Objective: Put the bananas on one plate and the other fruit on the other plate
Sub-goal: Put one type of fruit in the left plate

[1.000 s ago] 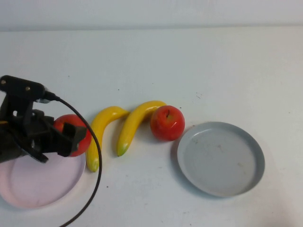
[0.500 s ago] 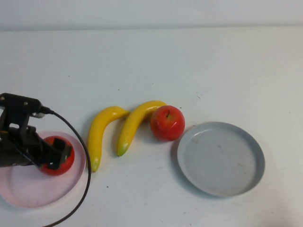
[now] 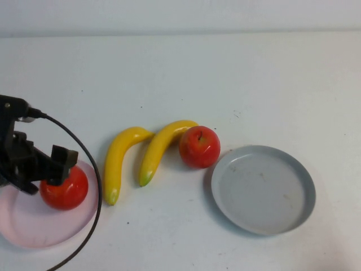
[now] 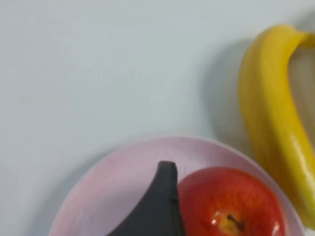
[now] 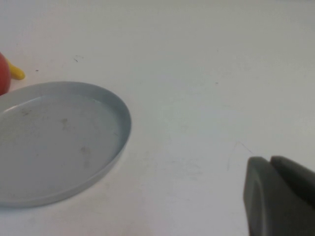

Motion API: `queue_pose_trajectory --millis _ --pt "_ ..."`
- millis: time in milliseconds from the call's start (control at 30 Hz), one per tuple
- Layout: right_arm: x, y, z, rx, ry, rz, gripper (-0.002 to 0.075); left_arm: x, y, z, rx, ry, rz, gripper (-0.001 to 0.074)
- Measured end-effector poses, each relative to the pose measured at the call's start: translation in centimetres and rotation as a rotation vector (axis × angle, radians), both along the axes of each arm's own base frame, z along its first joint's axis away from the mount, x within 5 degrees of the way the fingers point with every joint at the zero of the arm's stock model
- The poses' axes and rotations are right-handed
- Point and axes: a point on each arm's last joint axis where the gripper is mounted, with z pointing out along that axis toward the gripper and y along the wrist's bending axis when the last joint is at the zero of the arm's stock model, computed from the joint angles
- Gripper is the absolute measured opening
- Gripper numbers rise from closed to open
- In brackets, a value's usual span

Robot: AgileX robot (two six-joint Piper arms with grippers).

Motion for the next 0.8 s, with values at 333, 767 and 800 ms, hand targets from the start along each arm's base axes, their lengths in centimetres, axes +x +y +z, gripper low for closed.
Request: queue_pose_trajectory --millis 333,767,800 --pt "0.0 0.0 0.0 0.000 0.000 0.000 -0.0017 -1.5 -6.2 2.3 0.013 -0.097 -0.300 0.0669" --pt "0.0 0.0 0.0 0.000 0.000 0.000 -0.0017 3.7 -14.6 1.5 0.147 -0.074 -0.711 0.0669" --pt "0.0 0.0 0.0 0.000 0.000 0.000 -0.0017 4.0 -14.9 1.1 0.157 -0.071 -0.728 0.0669"
